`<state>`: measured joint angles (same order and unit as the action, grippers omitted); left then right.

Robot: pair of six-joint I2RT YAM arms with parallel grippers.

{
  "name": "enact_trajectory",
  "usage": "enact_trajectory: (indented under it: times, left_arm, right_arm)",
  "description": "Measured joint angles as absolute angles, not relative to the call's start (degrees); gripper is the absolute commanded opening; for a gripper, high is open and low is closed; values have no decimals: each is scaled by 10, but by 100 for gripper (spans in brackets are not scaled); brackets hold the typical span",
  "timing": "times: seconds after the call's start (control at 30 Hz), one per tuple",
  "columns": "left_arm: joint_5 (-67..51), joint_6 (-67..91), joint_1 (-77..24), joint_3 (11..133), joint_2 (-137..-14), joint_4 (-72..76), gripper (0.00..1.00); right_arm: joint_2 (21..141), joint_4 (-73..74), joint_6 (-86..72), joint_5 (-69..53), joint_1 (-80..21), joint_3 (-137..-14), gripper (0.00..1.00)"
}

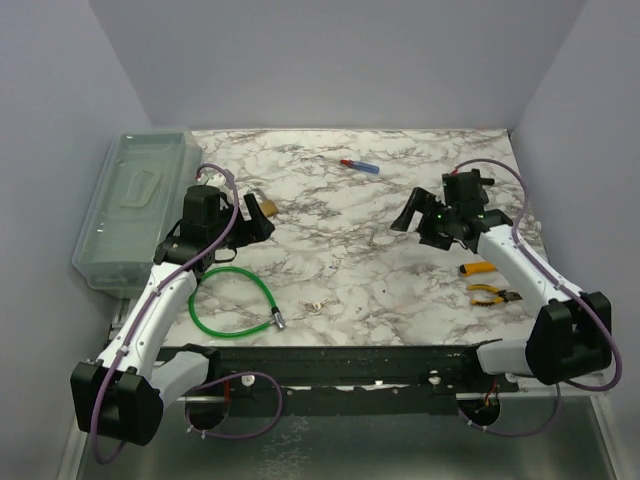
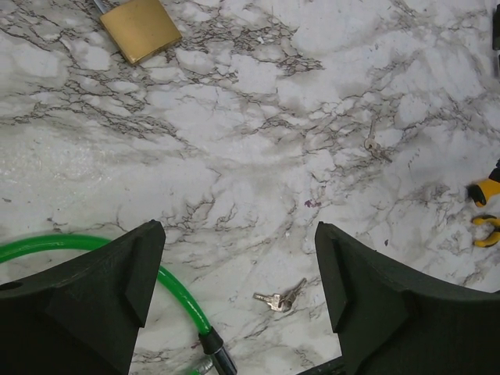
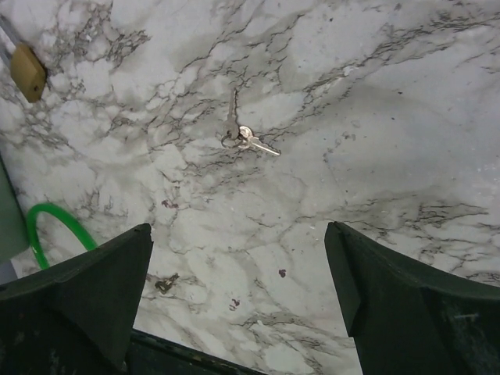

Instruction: Unlock with the key

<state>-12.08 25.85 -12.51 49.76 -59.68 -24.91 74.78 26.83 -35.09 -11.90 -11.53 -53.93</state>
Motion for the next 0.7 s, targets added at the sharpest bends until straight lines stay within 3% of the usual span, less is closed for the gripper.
enact_trajectory:
  times: [0.07, 0.53, 0.6, 0.7]
  left_arm:
    - [-116, 258, -125, 498, -597, -251, 83]
    - [-86, 259, -132, 498, -595, -259, 80]
    - [-83, 259, -132, 498, -593, -260, 80]
    - [-80, 259, -132, 498, -591, -260, 79]
  right_arm:
    - [775, 284, -351, -99, -144, -564, 88]
    - [981, 346, -350, -1, -221, -709, 83]
    - [999, 352, -349, 13, -230, -730, 74]
    - [1030, 362, -348, 35, -236, -764, 72]
